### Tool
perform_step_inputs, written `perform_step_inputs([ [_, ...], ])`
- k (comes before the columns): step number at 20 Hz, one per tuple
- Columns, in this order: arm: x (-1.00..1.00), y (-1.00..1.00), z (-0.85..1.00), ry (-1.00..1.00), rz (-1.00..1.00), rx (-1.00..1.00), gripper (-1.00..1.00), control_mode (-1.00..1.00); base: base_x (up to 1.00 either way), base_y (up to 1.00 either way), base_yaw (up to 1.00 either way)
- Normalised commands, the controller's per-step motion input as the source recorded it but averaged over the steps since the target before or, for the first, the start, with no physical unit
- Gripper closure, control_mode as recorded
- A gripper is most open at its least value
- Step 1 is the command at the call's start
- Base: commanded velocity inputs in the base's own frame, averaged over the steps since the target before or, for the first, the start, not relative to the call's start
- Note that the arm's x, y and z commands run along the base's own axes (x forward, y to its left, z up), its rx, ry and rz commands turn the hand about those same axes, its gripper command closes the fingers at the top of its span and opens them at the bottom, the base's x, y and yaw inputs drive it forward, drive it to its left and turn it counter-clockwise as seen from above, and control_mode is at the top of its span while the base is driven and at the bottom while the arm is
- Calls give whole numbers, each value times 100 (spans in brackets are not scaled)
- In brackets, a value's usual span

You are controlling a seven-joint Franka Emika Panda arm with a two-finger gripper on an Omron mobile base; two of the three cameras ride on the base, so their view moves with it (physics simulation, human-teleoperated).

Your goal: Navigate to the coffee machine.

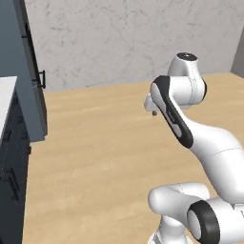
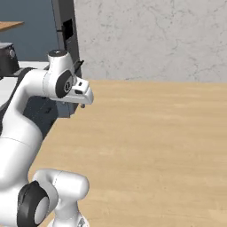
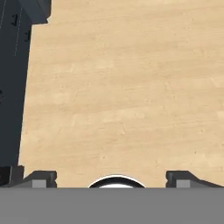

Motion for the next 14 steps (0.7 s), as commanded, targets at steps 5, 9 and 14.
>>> perform_step_inputs([
  [5,0,0,0,0,0,0,-100,100,100,-10,-1],
  [9,0,0,0,0,0,0,-100,100,100,-19,2],
  [14,0,0,0,0,0,0,-100,100,100,-17,23],
])
